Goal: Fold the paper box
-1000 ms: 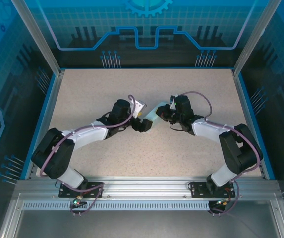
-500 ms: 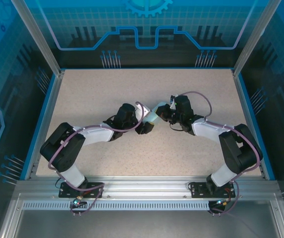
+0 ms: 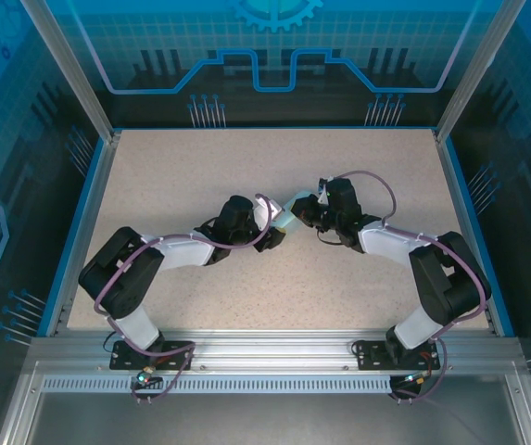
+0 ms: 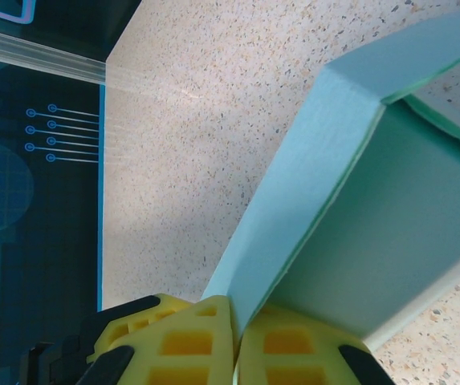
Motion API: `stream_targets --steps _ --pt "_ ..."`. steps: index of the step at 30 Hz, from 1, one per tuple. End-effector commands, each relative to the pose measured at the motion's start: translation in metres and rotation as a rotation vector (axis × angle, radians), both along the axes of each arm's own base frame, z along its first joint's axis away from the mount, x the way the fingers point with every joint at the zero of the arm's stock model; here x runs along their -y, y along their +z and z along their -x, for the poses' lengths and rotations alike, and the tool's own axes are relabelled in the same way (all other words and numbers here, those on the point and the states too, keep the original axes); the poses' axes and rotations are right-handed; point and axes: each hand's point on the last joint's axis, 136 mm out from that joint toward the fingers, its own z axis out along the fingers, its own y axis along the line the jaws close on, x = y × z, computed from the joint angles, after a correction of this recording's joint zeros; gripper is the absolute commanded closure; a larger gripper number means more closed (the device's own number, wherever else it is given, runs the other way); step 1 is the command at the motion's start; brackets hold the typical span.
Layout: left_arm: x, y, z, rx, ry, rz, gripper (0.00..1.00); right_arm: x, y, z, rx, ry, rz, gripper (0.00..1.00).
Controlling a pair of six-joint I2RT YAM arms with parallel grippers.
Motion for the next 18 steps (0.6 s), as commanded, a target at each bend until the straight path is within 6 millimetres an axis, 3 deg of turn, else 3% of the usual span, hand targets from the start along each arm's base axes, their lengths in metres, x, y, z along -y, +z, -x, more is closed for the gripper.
stream_targets --steps 1,4,10,18 --pt "0.004 -0.006 0.006 0.010 -0.053 -0.019 0.55 0.010 -0.029 0.012 -0.065 0.004 0.125 0.91" --pt "0.003 -0.004 0.007 0.015 -0.059 -0.027 0.61 0.009 -0.017 0.011 -0.034 0.018 0.124 0.86" --pt "0.002 0.002 0.008 0.028 -0.073 -0.037 0.67 0.018 0.020 0.013 0.062 0.039 0.172 0.68" --pt "-0.005 0.026 0.007 0.045 -0.108 -0.006 0.72 0.053 0.061 0.030 0.249 0.144 0.357 0.52"
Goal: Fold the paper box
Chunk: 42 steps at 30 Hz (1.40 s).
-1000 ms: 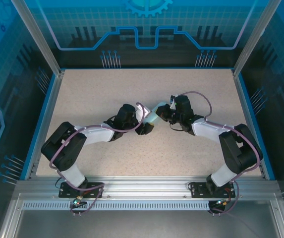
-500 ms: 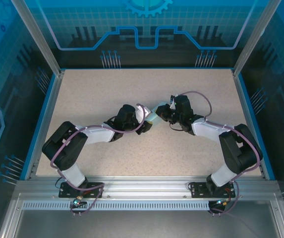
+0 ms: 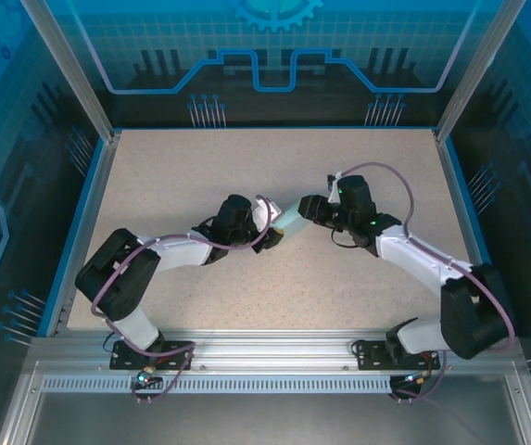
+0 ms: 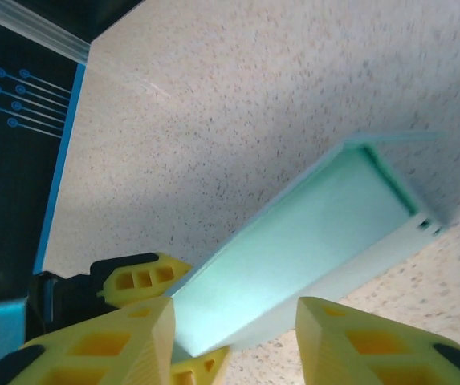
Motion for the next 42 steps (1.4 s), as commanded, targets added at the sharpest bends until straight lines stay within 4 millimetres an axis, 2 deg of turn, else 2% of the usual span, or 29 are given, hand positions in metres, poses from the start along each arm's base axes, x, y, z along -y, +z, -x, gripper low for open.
stream_targets --steps 1,5,12,20,26,32,42 --pt "0.000 0.026 0.003 0.025 -0.060 0.032 0.73 0.020 0.028 0.002 0.130 0.095 0.159 0.51" --pt "-0.006 0.040 0.003 0.017 -0.082 0.043 0.76 0.029 0.044 0.000 0.216 0.262 0.315 0.46" --pt "-0.016 0.059 0.009 0.004 -0.102 0.047 0.77 0.025 0.051 -0.012 0.360 0.519 0.513 0.46" --pt "-0.017 0.063 0.016 -0.019 -0.117 0.054 0.78 0.023 0.035 -0.019 0.477 0.769 0.672 0.49" --pt "-0.015 0.063 0.017 -0.028 -0.124 0.066 0.78 0.024 0.025 -0.015 0.488 0.857 0.657 0.52" --pt "-0.015 0.064 0.018 -0.027 -0.127 0.068 0.78 0.018 0.015 -0.023 0.478 0.875 0.648 0.54" --pt "-0.015 0.066 0.019 -0.030 -0.127 0.076 0.78 0.012 0.008 -0.032 0.471 0.893 0.668 0.66"
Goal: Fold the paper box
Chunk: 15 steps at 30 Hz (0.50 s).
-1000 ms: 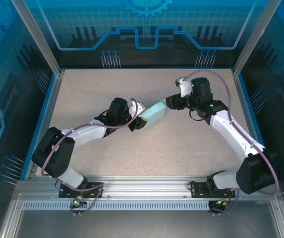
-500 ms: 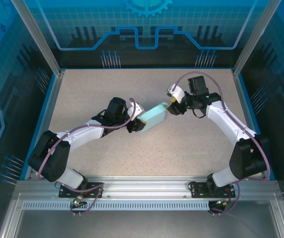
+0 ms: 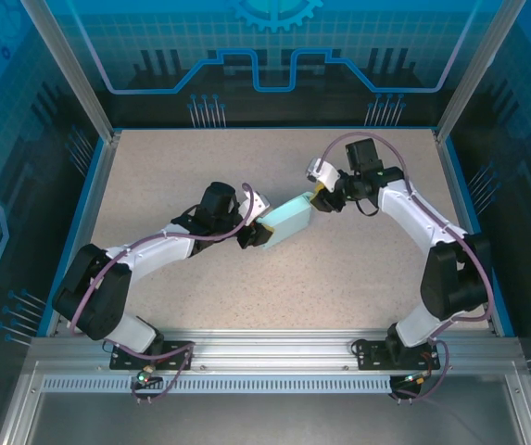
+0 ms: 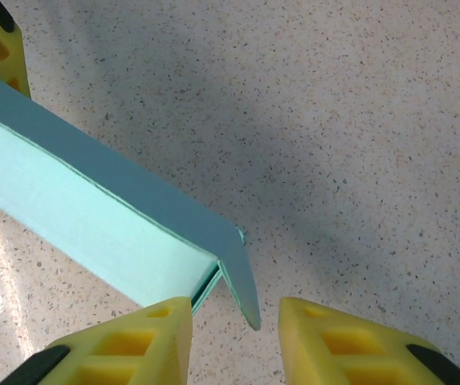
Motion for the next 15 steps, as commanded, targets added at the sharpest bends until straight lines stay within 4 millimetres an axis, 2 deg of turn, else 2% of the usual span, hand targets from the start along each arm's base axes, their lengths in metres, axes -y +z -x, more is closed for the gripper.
stream_targets --steps 1,9,15 --pt "0.0053 0.0253 -0.0010 0.044 -0.031 0.045 0.78 -0.0062 0.0057 -0.0025 0.014 0.028 0.001 0.67" --pt "0.0056 0.0245 -0.0016 0.040 -0.029 0.046 0.78 -0.0120 0.0064 -0.0022 0.004 0.038 0.007 0.83" --pt "0.0059 0.0251 -0.0020 0.041 -0.028 0.049 0.78 -0.0116 0.0014 -0.0031 -0.005 0.023 0.027 0.88"
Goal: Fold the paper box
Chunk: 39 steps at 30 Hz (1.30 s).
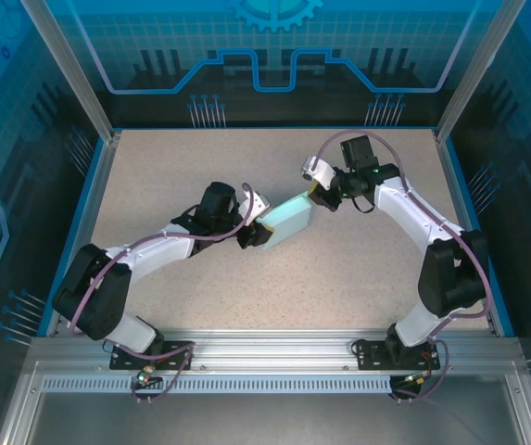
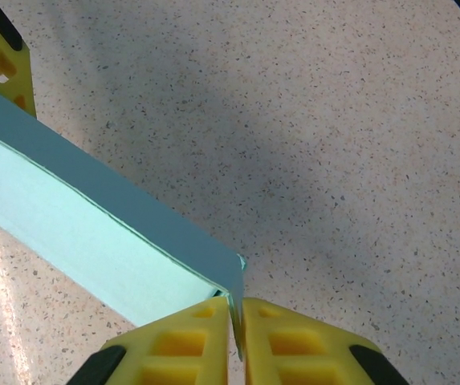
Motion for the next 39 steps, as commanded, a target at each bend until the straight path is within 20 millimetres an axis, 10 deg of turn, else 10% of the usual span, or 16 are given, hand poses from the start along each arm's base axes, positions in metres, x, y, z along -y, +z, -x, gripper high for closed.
stream_targets --steps 1,16,39 --pt "0.006 0.025 -0.002 0.043 -0.028 0.047 0.78 -0.002 -0.002 0.000 -0.024 -0.006 0.014 0.89" --pt "0.003 0.009 -0.012 0.033 0.013 0.014 0.78 -0.007 0.020 -0.001 -0.149 -0.233 -0.032 0.97" --pt "0.002 -0.010 -0.018 0.011 0.040 -0.007 0.79 -0.012 -0.011 -0.003 -0.328 -0.514 0.010 0.98"
